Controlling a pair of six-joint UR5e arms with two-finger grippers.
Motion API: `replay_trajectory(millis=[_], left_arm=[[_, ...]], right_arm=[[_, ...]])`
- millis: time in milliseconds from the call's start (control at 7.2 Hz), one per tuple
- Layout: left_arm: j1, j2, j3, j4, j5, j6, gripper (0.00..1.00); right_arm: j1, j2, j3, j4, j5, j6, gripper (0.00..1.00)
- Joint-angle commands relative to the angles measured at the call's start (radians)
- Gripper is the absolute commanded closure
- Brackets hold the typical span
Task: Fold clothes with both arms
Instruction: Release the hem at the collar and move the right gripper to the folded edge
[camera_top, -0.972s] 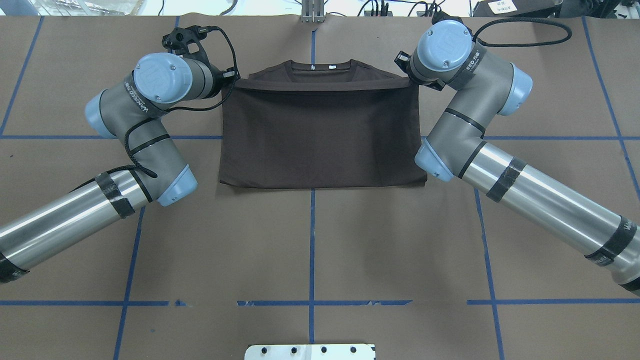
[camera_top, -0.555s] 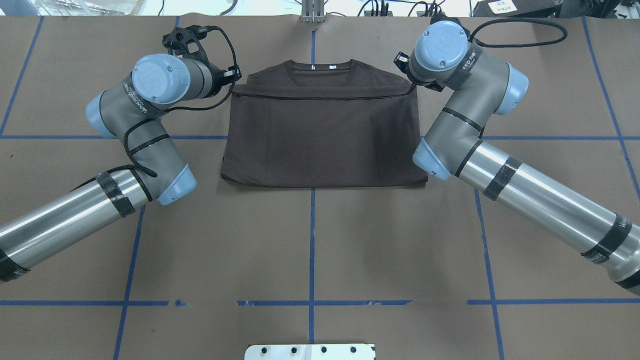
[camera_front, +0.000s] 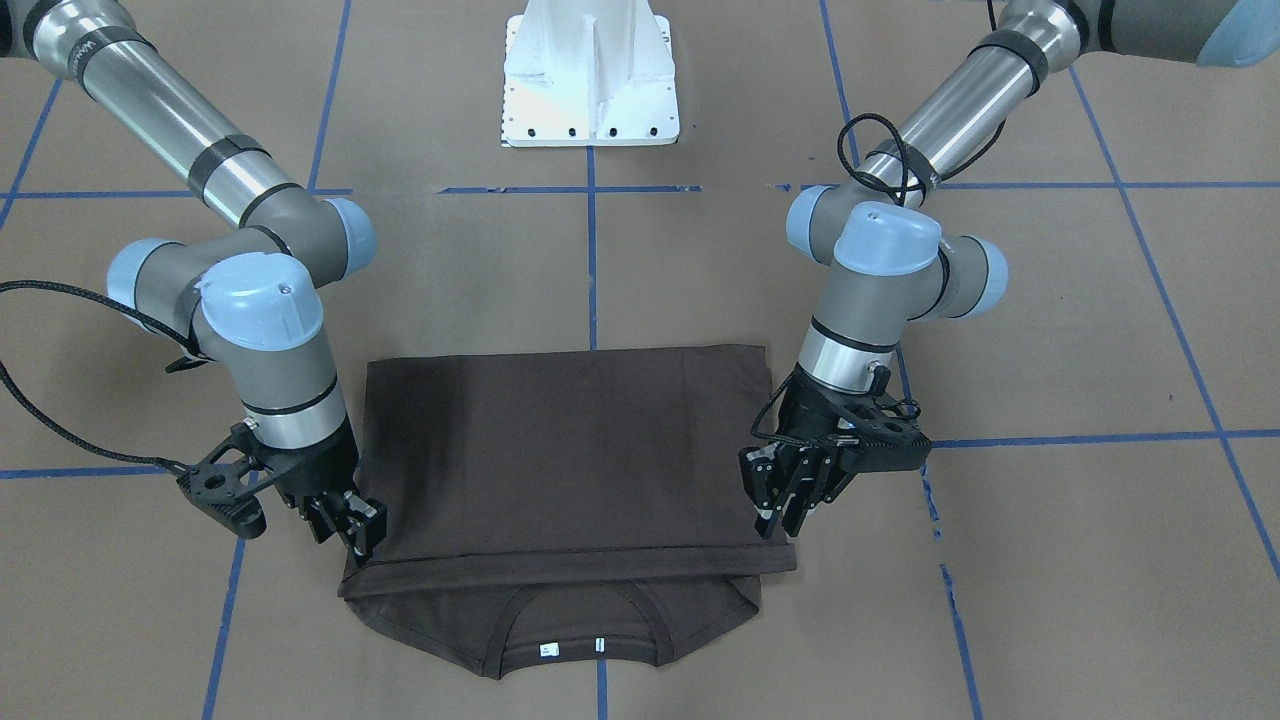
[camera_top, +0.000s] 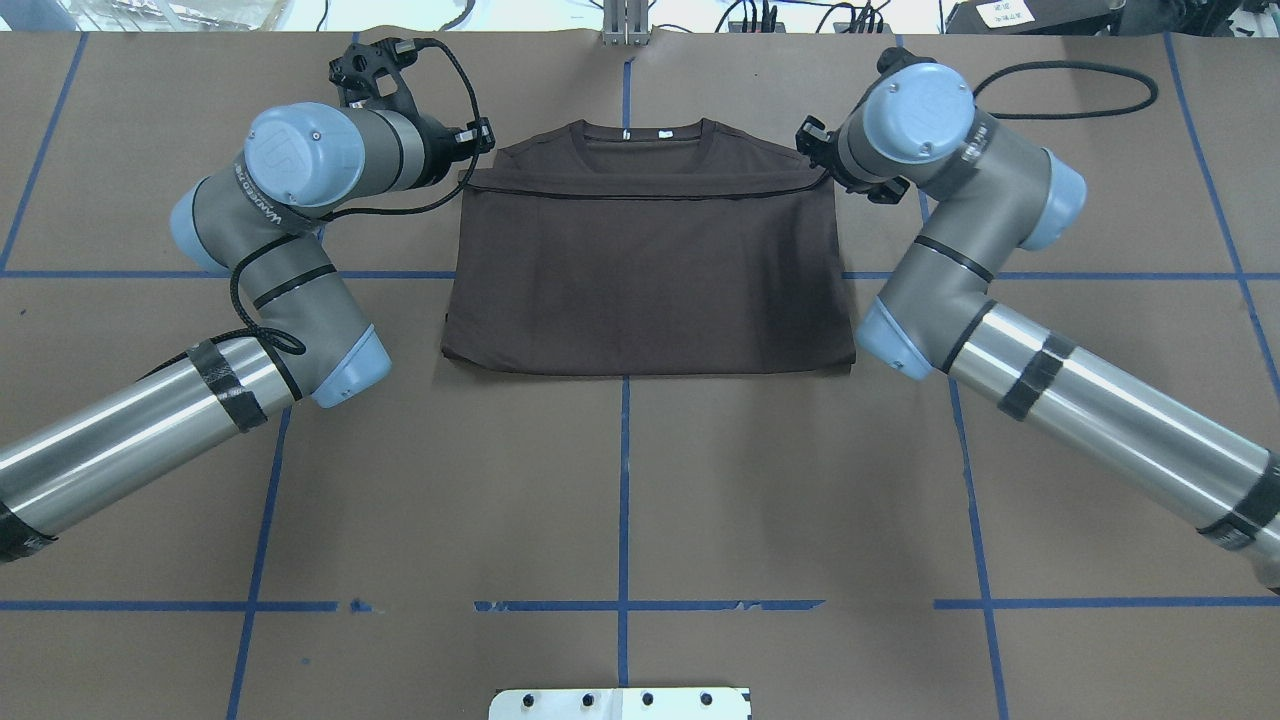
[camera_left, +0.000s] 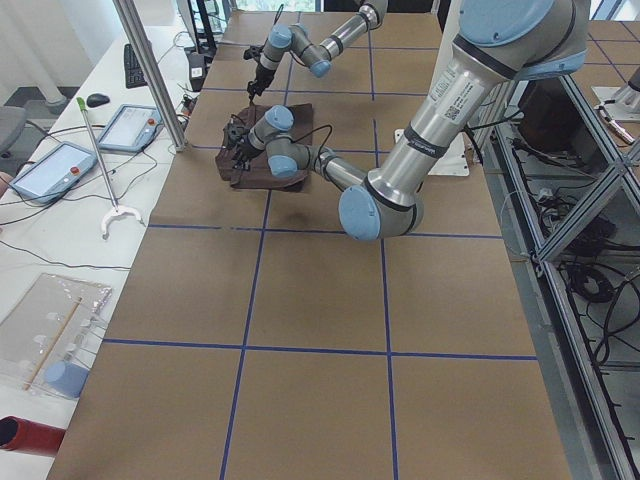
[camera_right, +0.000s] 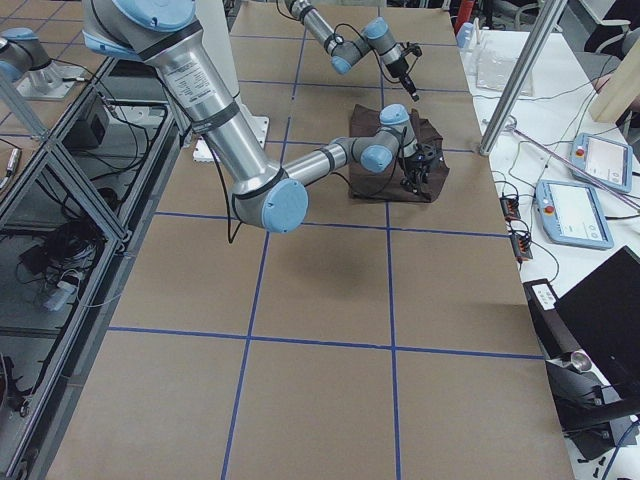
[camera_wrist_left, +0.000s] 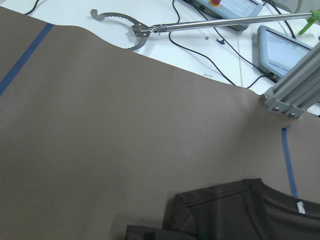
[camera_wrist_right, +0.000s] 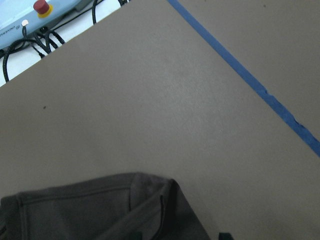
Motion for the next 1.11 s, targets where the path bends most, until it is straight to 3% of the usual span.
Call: replay_trajectory(millis=[0, 139, 416, 833, 972], left_arm=[[-0.003, 0.012, -0.037, -0.018, -0.028, -0.003, 0.6], [-0.001, 0.024, -0.088, -0.006, -0.028, -0.004, 0.6], [0.0, 0.032, -0.095, -0.006, -0.028, -0.003, 0.6], [-0.001, 0.038, -0.09, -0.003, -0.026, -0.003, 0.6], [-0.001, 0.039, -0.09, -0.003, -0.026, -0.003, 0.6]], right_arm=[[-0.026, -0.151, 0.197, 0.038, 0.141, 0.15, 0.2], [-0.059, -0.182, 0.25, 0.043, 0.146, 0.239, 0.19], [-0.083, -0.257, 0.308, 0.047, 0.159, 0.273, 0.19], [-0.151, -0.277, 0.289, 0.046, 0.153, 0.278, 0.2], [-0.152, -0.279, 0.292, 0.044, 0.162, 0.275, 0.37]])
